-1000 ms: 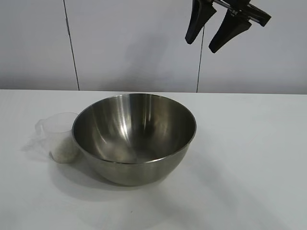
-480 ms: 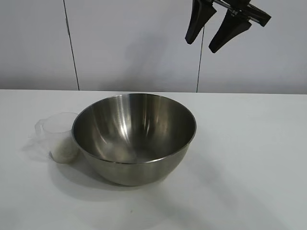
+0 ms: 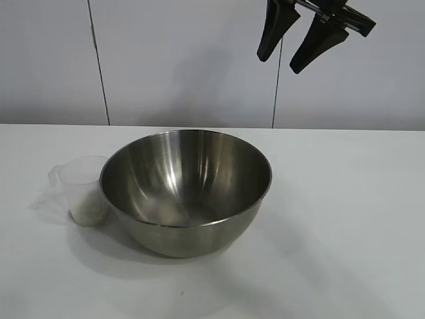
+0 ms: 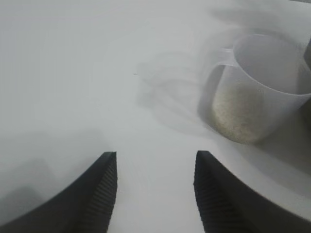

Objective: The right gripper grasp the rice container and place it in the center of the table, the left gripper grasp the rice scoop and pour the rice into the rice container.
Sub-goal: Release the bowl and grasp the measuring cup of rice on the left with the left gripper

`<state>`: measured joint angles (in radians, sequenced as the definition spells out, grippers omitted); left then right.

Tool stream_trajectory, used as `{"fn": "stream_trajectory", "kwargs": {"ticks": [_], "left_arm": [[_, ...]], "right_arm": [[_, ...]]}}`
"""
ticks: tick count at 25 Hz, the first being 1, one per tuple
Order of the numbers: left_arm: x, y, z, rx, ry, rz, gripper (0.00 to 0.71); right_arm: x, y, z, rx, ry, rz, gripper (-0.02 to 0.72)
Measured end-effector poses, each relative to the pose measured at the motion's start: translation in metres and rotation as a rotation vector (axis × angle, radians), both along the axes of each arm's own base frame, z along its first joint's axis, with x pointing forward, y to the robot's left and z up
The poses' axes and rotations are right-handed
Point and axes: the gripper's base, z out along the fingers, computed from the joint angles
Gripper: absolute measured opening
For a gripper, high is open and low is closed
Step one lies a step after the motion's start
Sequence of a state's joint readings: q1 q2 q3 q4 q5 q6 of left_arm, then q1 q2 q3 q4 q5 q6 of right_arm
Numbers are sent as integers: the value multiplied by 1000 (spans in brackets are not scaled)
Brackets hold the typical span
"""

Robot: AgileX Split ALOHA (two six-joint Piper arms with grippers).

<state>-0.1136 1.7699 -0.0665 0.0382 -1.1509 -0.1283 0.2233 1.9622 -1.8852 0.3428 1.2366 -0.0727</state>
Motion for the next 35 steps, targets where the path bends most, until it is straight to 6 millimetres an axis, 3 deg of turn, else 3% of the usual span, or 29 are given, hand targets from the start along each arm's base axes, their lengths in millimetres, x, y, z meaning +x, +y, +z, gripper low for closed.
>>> {"fn": "stream_trajectory", "kwargs": {"ticks": [9,21,29,32,35], "left_arm": [[30,3,15,-117,-92,-342,351],[33,10,15,-21,-129,-308,353],[34,11,15,-22,-129,-285,407],[34,12,8,-19,-103,-288,414],[33,11,-13,-20,-21,-299,415]], "right_arm": [[0,0,0,-2,0,0,379],[0,0,0,-2,-3,-1,379],[0,0,0,-2,-5,-2,379],[0,0,0,-2,-5,-2,379],[0,0,0,-2,-5,-2,379]]}}
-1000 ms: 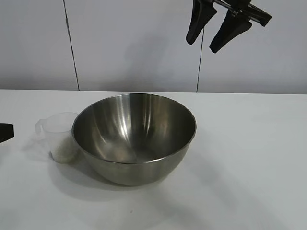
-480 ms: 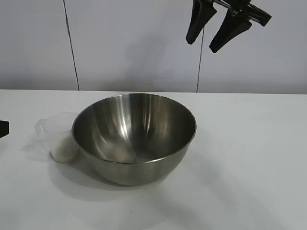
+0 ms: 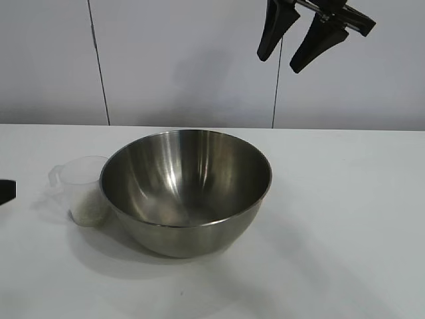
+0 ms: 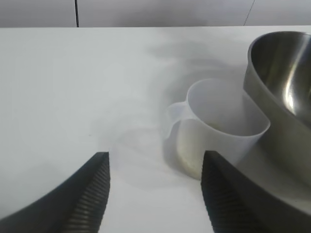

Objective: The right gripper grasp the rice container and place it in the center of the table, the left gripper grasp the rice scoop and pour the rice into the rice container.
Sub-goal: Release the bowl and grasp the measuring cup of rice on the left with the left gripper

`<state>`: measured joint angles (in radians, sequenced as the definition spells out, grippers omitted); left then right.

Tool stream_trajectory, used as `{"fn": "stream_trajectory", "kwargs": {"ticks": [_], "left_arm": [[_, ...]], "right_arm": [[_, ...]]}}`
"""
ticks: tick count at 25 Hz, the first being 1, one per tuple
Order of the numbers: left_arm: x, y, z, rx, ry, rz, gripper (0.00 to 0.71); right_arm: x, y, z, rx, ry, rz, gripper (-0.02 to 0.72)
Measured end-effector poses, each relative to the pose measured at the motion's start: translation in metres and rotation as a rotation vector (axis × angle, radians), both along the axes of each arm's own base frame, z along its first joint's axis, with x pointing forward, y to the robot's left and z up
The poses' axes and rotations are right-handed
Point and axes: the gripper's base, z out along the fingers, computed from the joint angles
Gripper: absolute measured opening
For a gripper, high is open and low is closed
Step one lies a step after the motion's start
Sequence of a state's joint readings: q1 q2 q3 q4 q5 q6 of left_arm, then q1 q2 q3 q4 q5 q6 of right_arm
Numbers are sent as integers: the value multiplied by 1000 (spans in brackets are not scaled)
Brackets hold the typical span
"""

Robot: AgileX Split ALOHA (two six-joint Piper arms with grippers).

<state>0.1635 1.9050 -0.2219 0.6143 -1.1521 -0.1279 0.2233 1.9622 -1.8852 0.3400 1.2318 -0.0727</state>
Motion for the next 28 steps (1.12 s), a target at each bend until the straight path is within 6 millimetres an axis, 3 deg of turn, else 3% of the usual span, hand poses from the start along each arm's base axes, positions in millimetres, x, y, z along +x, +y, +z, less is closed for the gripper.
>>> {"fn": "stream_trajectory", "kwargs": {"ticks": [6,17,28], "left_arm": [[16,2,-26,10,54,-23,415],[41,3,-24,23,-22,-60,415],[59,-9,-18,31,-81,-84,415]], "right_arm": [[0,0,0,0,0,0,379],[4,0,2,11,-47,-17,379],[5,0,2,12,-50,-18,379]]}}
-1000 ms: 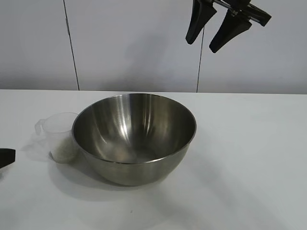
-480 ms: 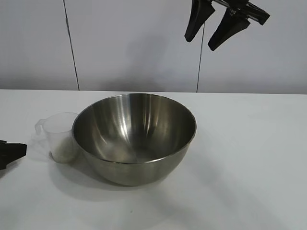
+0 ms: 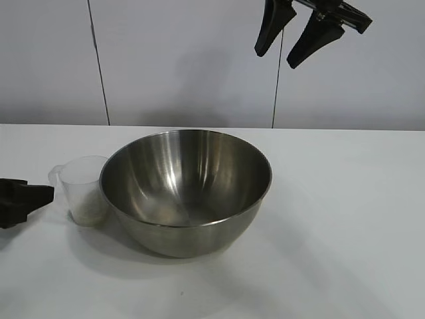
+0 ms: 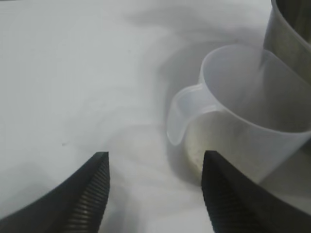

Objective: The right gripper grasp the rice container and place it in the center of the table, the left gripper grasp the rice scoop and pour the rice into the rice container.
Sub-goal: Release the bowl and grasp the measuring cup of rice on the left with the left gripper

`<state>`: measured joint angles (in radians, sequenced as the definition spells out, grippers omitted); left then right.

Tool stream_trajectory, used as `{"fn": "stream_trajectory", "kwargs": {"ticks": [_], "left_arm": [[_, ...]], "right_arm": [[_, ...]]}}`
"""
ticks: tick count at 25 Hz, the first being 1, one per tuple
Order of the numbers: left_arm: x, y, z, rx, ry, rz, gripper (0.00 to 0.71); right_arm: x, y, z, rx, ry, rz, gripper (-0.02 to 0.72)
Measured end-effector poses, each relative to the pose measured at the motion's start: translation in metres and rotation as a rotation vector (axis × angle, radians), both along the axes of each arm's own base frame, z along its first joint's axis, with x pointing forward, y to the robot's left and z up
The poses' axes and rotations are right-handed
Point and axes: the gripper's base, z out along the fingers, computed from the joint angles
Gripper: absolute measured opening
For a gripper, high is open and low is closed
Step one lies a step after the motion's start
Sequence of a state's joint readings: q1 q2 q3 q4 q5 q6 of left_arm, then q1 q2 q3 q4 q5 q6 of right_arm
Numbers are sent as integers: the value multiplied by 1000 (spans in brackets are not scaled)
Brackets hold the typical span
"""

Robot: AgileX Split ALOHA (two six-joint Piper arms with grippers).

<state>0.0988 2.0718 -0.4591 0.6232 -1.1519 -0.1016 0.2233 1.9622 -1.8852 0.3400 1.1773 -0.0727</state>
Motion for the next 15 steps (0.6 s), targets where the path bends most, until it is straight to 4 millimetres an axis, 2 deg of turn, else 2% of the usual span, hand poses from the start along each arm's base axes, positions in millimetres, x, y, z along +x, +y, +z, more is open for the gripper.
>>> {"fn": "stream_trajectory", "kwargs": {"ticks": [12,15], "left_arm": [[-2,-3,0,-17,13,-19,415],[-2,-3,0,-19,14,-24,394]], "right_arm": [[1,0,1,3,-15,-5,379],[2,0,1,4,-17,-6,379]]}}
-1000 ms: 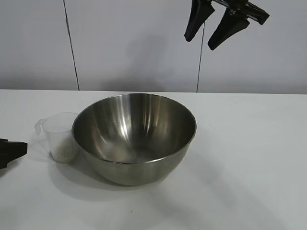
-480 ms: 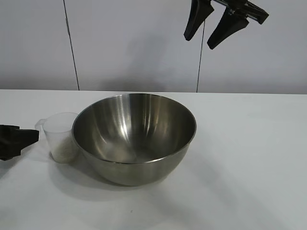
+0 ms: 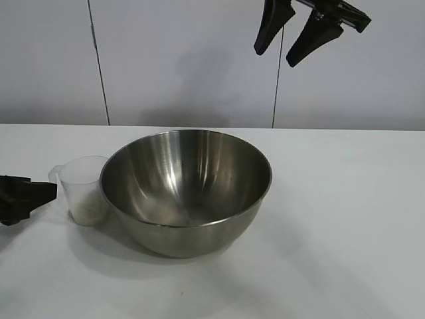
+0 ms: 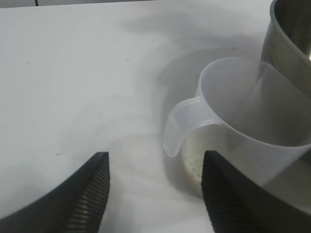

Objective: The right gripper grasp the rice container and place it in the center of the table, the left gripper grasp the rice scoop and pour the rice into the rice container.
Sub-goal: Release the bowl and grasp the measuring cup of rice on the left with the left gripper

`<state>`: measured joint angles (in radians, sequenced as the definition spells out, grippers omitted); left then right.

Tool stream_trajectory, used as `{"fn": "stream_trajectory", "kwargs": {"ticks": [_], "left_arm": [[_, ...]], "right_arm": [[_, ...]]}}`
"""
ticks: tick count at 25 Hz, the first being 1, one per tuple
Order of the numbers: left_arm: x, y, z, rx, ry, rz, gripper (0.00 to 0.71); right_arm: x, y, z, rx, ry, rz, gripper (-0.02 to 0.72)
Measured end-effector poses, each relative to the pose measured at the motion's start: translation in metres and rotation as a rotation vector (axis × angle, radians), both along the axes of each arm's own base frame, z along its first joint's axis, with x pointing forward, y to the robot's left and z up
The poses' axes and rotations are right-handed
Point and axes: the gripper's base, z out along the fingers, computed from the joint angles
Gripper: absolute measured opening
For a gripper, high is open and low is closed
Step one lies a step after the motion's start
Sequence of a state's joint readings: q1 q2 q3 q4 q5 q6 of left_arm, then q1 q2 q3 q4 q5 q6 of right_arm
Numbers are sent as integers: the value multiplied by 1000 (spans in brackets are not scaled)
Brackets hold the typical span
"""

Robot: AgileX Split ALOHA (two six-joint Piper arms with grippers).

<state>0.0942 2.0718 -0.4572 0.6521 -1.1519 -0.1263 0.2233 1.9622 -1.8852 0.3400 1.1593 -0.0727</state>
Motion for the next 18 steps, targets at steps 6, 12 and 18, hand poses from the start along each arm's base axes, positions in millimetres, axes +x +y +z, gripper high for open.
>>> {"fn": "stream_trajectory", "kwargs": {"ticks": [6,12,18], "left_arm": [[1,0,0,1,-3,-7,358],[0,0,0,2,-2,-8,353],[1,0,0,0,0,0,356]], "right_arm": [[0,0,0,1,-3,-1,379],[0,0,0,1,-4,-1,379],[0,0,0,2,-4,-1,379]]}}
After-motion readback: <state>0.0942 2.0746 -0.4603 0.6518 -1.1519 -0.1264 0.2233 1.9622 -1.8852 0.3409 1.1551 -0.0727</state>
